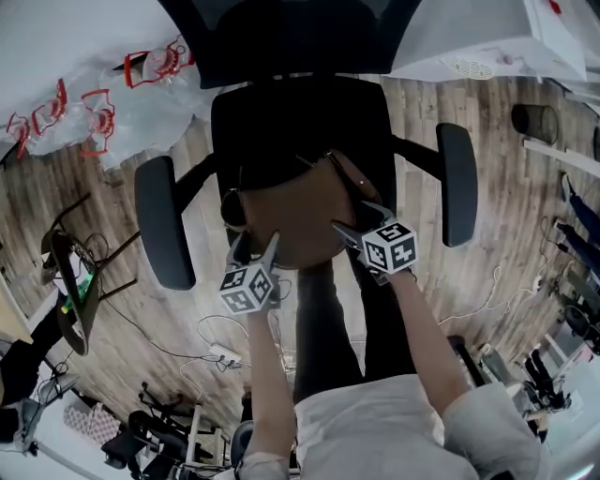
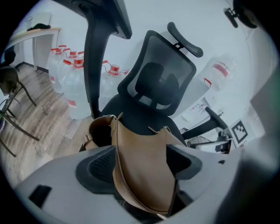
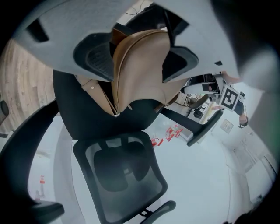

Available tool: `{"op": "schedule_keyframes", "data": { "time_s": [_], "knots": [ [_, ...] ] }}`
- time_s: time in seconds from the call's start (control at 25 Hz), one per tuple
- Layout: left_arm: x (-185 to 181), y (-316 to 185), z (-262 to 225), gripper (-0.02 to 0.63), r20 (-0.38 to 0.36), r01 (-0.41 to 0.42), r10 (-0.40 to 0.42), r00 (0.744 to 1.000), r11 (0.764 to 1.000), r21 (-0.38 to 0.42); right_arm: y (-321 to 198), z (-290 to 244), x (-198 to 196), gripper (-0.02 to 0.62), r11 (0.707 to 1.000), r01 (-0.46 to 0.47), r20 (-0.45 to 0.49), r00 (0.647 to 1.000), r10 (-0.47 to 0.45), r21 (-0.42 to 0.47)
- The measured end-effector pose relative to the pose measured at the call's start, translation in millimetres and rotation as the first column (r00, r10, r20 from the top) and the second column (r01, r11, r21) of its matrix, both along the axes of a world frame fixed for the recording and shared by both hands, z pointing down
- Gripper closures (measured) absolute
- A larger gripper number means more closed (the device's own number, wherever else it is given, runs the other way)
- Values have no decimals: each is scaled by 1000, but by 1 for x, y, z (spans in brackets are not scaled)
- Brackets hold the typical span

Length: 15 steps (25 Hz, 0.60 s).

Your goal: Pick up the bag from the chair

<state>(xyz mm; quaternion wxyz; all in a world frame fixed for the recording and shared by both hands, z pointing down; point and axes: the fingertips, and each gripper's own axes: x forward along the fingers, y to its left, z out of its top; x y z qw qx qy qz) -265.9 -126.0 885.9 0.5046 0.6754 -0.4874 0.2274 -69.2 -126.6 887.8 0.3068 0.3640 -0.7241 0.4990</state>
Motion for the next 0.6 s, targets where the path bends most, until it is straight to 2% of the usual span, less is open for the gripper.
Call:
{"op": "schedule_keyframes", "data": {
  "time_s": [0.24, 0.32, 0.44, 0.6],
  "knots": [
    [-4, 0, 27, 253, 4, 21, -21, 1000, 998, -52, -5, 31, 1, 245, 998, -12, -15, 1000, 11, -68],
    [-2, -4, 32, 253, -4, 12, -12, 1000, 998, -62, -3, 39, 0, 249, 996, -2, -7, 1000, 1, -95],
    [-1, -10, 39, 253, -6, -14, 14, 1000, 996, -88, -5, 49, -4, 259, 991, -35, 23, 999, 39, -130],
    [-2, -14, 49, 253, -7, -43, 42, 999, 990, -136, -7, 59, -7, 258, 987, -32, -3, 999, 32, -157]
  ]
}}
